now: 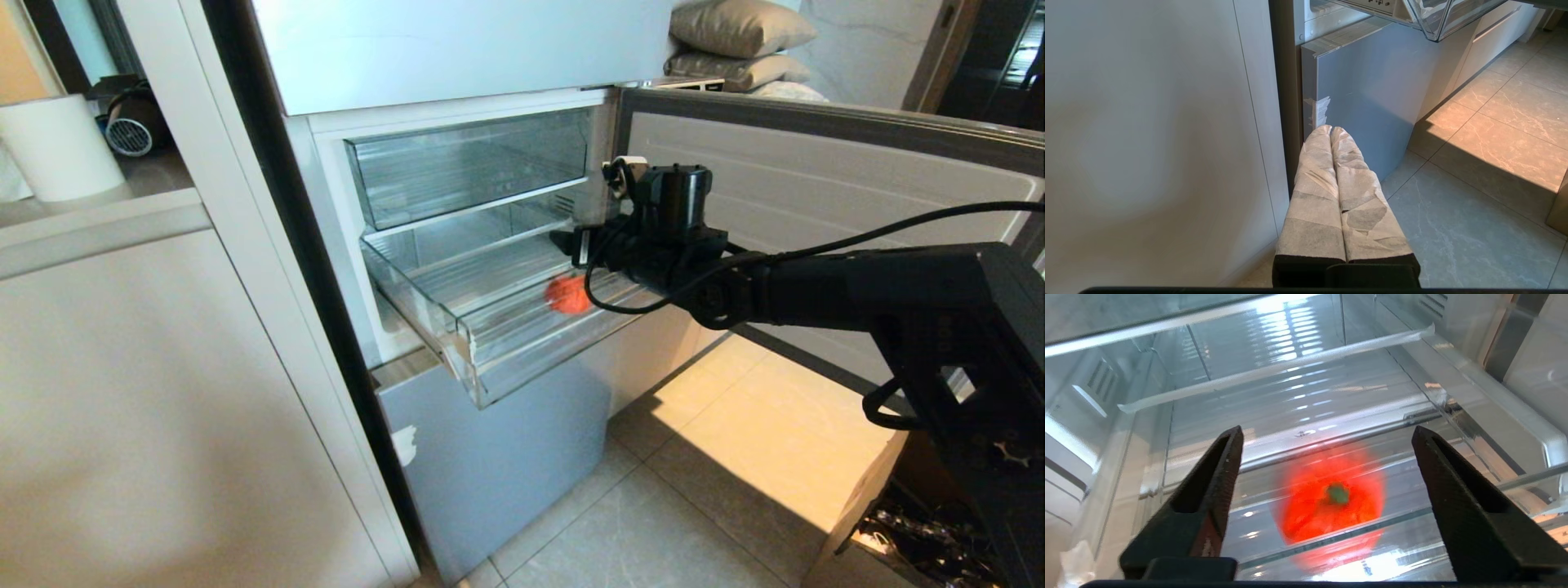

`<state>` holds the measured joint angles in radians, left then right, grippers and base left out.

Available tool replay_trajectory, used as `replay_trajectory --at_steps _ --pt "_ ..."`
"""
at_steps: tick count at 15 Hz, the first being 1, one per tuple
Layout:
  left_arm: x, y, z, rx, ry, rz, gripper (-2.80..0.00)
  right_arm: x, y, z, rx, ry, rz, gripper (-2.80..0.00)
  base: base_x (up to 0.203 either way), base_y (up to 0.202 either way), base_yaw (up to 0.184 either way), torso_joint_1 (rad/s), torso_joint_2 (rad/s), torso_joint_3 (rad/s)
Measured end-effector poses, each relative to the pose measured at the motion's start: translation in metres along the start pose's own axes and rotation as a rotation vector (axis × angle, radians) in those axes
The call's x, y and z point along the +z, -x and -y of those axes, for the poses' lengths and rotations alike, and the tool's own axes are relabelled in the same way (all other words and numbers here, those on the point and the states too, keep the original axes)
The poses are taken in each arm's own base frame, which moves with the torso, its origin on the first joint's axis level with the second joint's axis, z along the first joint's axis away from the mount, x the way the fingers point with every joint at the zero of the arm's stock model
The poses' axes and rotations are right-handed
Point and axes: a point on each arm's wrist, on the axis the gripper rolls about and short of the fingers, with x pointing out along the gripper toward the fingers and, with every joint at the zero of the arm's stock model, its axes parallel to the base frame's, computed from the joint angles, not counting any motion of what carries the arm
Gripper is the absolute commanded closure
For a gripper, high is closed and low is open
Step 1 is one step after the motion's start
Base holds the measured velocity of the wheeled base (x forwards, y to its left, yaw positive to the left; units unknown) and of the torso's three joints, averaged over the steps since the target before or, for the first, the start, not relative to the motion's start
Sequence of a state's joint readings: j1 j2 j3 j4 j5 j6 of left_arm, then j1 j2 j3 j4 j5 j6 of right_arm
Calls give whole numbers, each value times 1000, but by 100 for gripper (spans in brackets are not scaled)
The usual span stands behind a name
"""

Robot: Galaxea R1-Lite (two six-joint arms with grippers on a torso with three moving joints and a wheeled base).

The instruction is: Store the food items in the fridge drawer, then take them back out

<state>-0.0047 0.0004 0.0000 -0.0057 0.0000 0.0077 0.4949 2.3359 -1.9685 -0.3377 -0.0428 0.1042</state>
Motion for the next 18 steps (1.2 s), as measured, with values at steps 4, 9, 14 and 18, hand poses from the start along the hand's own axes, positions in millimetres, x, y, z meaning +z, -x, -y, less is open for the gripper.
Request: replay_trajectory --at_steps 4,9,14,18 --pt "0 0 0 0 0 0 0 7 3 1 -4 -1 12 -280 0 0 0 0 0 0" --pt "0 0 0 0 0 0 0 52 40 -4 -43 -6 31 0 0 0 0 0 0 0" --pt "0 0 0 0 0 0 0 94 156 -3 -112 -10 -1 0 0 0 0 0 0 0" --pt "0 0 0 0 0 0 0 78 280 18 -307 -1 -4 0 0 0 0 0 0 0"
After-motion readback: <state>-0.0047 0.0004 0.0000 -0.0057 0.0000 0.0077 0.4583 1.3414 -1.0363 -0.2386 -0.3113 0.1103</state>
